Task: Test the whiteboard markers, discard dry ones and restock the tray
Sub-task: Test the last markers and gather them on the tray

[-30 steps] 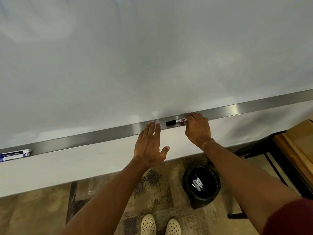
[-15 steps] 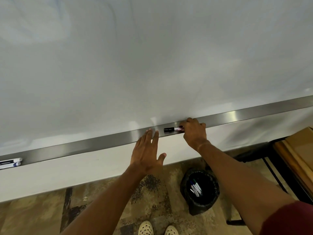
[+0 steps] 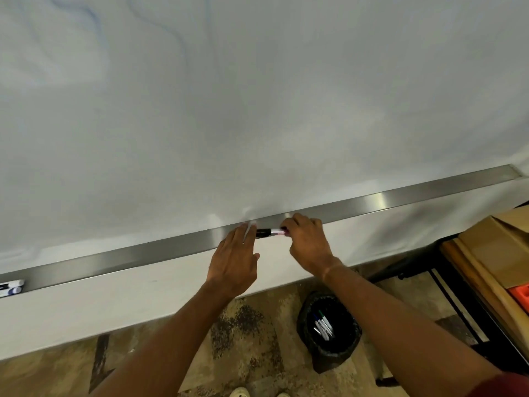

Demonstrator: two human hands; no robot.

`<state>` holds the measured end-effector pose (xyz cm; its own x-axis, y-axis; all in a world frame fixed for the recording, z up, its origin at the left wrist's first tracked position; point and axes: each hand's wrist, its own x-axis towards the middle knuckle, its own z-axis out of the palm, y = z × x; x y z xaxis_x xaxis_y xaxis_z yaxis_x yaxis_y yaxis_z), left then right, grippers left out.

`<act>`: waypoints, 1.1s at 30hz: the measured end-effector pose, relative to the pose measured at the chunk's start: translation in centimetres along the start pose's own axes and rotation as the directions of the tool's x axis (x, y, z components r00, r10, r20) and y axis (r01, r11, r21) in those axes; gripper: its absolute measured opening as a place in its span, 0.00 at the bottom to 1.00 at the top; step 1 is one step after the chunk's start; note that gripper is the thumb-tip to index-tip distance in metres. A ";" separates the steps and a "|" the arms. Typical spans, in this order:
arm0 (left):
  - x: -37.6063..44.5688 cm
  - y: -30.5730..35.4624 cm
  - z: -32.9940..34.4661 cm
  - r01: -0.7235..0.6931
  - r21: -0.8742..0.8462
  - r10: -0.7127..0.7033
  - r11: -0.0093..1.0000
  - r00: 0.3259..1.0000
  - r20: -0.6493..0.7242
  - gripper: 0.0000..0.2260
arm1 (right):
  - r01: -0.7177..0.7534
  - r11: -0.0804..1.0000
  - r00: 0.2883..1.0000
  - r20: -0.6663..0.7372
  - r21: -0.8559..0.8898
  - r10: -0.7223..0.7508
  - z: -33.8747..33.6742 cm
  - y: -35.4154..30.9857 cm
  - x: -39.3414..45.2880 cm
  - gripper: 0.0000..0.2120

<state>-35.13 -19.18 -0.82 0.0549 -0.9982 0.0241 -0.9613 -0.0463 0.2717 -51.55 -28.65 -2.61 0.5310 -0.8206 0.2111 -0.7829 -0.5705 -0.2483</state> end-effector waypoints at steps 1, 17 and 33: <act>0.0 0.0 -0.1 -0.005 0.004 0.005 1.000 1.000 -0.010 0.28 | 0.020 1.000 1.000 0.002 0.020 -0.020 0.0 -0.4 -0.4 0.16; -3.9 -1.2 -2.3 -0.114 -0.023 0.113 0.993 0.993 -0.023 0.11 | 0.176 0.961 0.975 0.096 0.215 -0.201 -2.2 -4.1 -4.7 0.11; -9.5 -4.0 -5.9 -0.055 -0.219 0.064 0.974 0.997 0.034 0.09 | 0.299 0.944 0.954 -0.024 0.139 -0.298 -3.3 -9.5 -7.1 0.06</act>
<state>-30.20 -9.30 3.59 -0.0159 -0.9998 0.0085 -0.8801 0.0181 0.4745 -48.95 -17.28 1.40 0.7323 -0.6120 0.2986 -0.5354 -0.7885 -0.3027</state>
